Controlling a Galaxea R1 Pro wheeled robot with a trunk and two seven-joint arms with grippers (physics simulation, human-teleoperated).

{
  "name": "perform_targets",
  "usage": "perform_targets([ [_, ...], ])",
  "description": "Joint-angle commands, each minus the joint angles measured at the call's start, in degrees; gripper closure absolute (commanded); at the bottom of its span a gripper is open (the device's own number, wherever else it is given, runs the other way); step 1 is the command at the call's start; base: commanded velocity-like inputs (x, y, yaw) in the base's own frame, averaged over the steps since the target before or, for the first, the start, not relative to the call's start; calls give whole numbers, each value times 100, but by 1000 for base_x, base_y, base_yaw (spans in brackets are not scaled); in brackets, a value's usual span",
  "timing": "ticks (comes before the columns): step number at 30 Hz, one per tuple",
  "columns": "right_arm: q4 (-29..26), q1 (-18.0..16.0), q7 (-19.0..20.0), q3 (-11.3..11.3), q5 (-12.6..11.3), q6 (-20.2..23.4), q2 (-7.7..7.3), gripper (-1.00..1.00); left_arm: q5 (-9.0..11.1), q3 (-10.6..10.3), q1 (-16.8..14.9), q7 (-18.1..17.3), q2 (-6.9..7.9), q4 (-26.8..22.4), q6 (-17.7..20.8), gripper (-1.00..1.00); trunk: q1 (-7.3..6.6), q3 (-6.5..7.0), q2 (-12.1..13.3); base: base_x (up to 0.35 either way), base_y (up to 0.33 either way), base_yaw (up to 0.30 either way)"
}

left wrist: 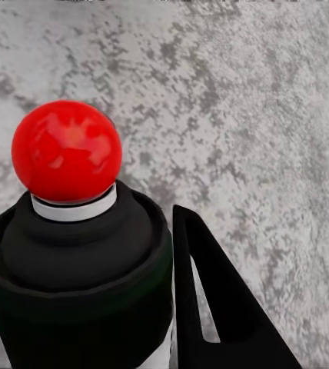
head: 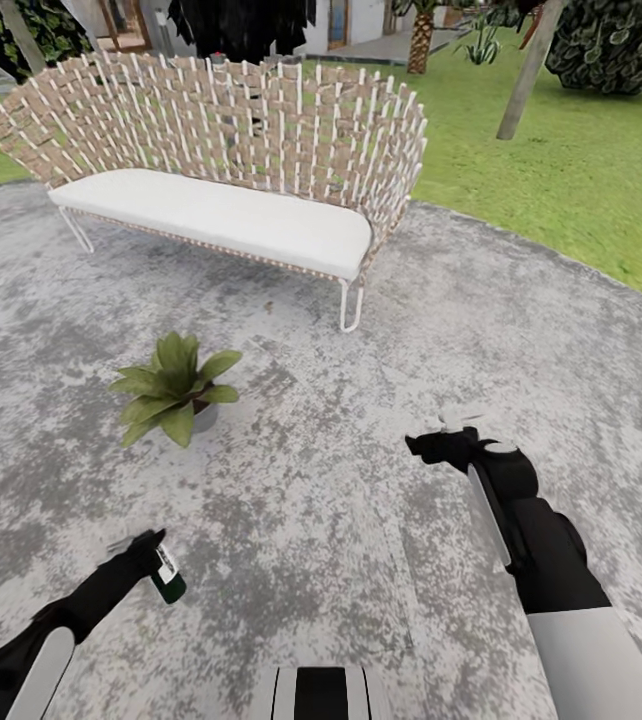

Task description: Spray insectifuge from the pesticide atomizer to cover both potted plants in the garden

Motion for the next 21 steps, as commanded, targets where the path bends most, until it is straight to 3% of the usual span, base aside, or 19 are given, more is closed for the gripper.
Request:
perform_targets([
  [1,-4,0,3,-11,-1,128,-3,-100,3,10,2,10,-1,18,9,100,-2,24,2,0,0,145],
  [8,-10,-1,-54,-16,0,296,-7,-100,-45,26,6,32,20,58,31,100,-20,181,11,0,0,236],
  [19,-6,0,-94,17,60,34,2,-100,-48,4,-14,59,-7,146,435,100,-49,425,26,0,0,267],
  [21,1,-2,-96,16,68,38,2,-100,-60,-49,-25,222,-27,148,436,100,-51,447,27,0,0,270],
])
